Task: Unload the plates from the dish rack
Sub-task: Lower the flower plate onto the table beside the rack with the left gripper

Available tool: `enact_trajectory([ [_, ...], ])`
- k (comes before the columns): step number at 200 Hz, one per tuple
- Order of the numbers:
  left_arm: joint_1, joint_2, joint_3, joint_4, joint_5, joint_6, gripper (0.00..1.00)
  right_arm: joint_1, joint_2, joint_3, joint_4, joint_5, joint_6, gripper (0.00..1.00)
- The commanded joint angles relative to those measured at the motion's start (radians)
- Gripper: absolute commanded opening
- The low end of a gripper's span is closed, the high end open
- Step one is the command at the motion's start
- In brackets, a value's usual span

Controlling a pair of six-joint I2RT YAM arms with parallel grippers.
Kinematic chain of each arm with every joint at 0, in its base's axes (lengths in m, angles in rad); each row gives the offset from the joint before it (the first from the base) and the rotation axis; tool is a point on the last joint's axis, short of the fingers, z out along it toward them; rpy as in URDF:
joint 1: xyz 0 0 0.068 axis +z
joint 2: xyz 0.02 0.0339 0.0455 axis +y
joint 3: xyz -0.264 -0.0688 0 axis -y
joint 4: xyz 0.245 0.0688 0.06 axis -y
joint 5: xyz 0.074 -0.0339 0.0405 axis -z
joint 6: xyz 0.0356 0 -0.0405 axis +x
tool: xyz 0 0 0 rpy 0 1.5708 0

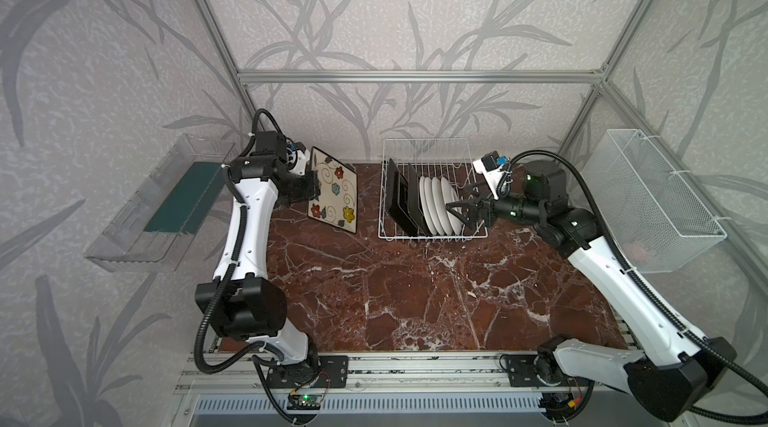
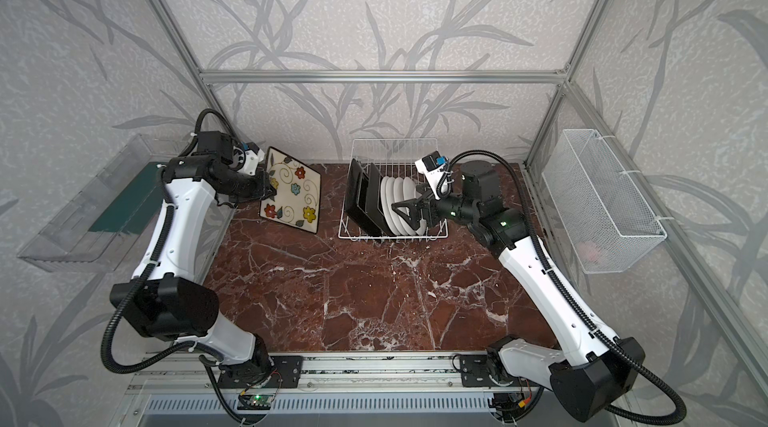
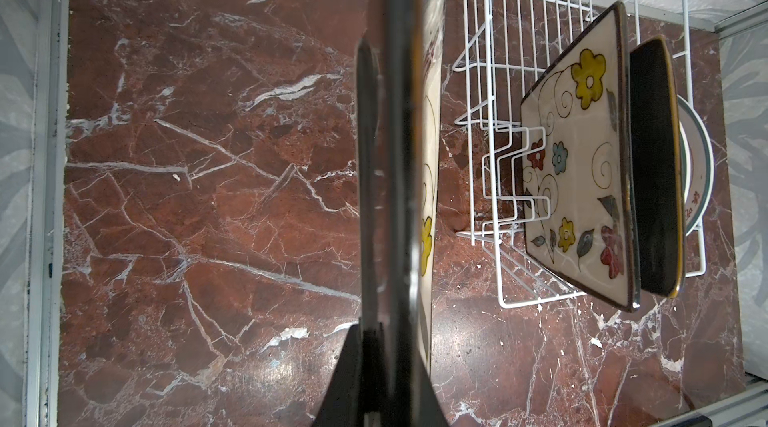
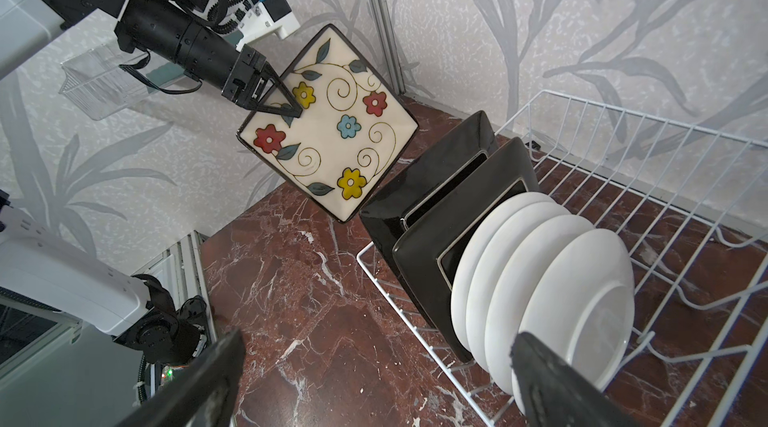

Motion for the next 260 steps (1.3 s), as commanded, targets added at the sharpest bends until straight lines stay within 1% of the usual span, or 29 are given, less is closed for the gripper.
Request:
enact_trajectory([
  [1,-0.001,-0.005,-0.005,0.111,0.065,0.034,0.00,0.008,0.003,-0.013,-0.012,0.001,-0.029,0.99],
  [31,-0.001,0.004,-0.048,0.150,0.065,0.037,0.00,0.009,0.008,-0.013,-0.025,0.003,-0.046,0.99],
  [72,-0.002,0.036,-0.065,0.179,0.099,0.032,0.00,0.010,0.012,-0.005,-0.045,0.031,-0.077,0.99],
  [79,0.000,0.042,-0.071,0.187,0.123,0.042,0.00,0.009,0.014,-0.004,-0.044,0.043,-0.077,0.99],
  [99,-0.001,0.065,-0.079,0.195,0.149,0.039,0.00,0.010,0.012,-0.008,-0.049,0.076,-0.084,0.99],
  [134,0.000,0.103,-0.084,0.199,0.144,0.051,0.00,0.010,0.018,-0.011,-0.055,0.076,-0.092,0.99],
  [155,0.003,0.128,-0.075,0.189,0.137,0.084,0.00,0.010,0.022,-0.013,-0.060,0.080,-0.095,0.99],
  [187,0.004,0.192,-0.032,0.134,0.170,0.136,0.00,0.010,0.021,-0.014,-0.066,0.087,-0.102,0.99],
  [208,0.005,0.230,-0.015,0.124,0.164,0.146,0.00,0.010,0.027,-0.011,-0.068,0.085,-0.102,0.99],
  [226,0.006,0.260,0.003,0.110,0.135,0.149,0.00,0.010,0.033,-0.004,-0.071,0.080,-0.102,0.99],
  [260,0.018,0.301,0.018,0.115,0.137,0.139,0.00,0.011,0.050,0.014,-0.068,0.070,-0.099,0.99],
])
